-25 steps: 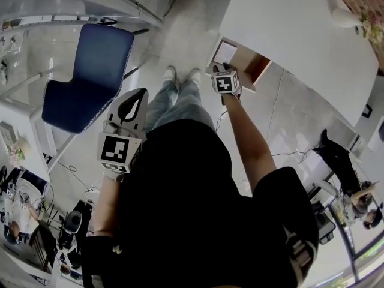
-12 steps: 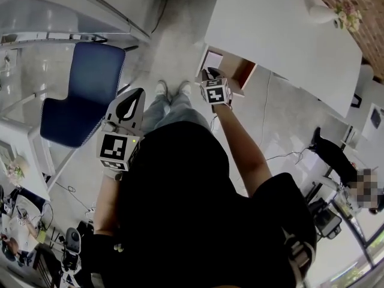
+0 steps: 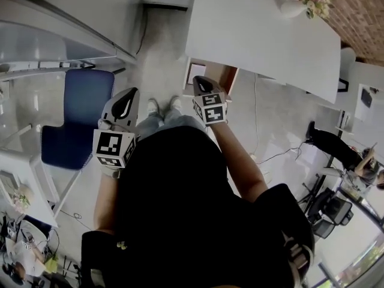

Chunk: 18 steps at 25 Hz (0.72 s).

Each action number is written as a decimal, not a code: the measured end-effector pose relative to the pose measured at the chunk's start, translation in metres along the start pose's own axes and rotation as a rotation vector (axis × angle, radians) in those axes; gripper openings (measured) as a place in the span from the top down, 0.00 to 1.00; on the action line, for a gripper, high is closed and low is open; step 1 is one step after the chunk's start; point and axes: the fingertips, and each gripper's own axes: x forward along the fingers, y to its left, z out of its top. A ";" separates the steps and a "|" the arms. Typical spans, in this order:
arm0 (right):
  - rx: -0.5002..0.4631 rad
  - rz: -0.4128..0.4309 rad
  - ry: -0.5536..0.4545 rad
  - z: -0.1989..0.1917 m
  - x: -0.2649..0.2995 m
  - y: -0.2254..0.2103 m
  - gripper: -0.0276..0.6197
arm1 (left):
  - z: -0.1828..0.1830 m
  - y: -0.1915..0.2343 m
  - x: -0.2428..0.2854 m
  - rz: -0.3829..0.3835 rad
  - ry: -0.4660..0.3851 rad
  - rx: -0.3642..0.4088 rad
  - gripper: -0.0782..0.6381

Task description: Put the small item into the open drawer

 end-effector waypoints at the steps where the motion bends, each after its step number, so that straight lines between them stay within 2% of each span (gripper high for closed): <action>1: 0.013 -0.009 -0.028 0.010 -0.009 -0.002 0.94 | 0.004 0.001 0.001 -0.005 -0.010 0.003 0.89; 4: 0.035 -0.033 -0.103 0.038 -0.036 -0.009 0.94 | 0.015 0.006 0.006 -0.016 -0.036 0.017 0.89; 12: 0.016 -0.056 -0.286 0.104 -0.103 -0.019 0.94 | 0.049 0.005 0.019 -0.069 -0.107 0.045 0.89; 18: -0.014 -0.079 -0.397 0.139 -0.148 -0.025 0.94 | 0.073 0.002 0.024 -0.099 -0.170 0.030 0.89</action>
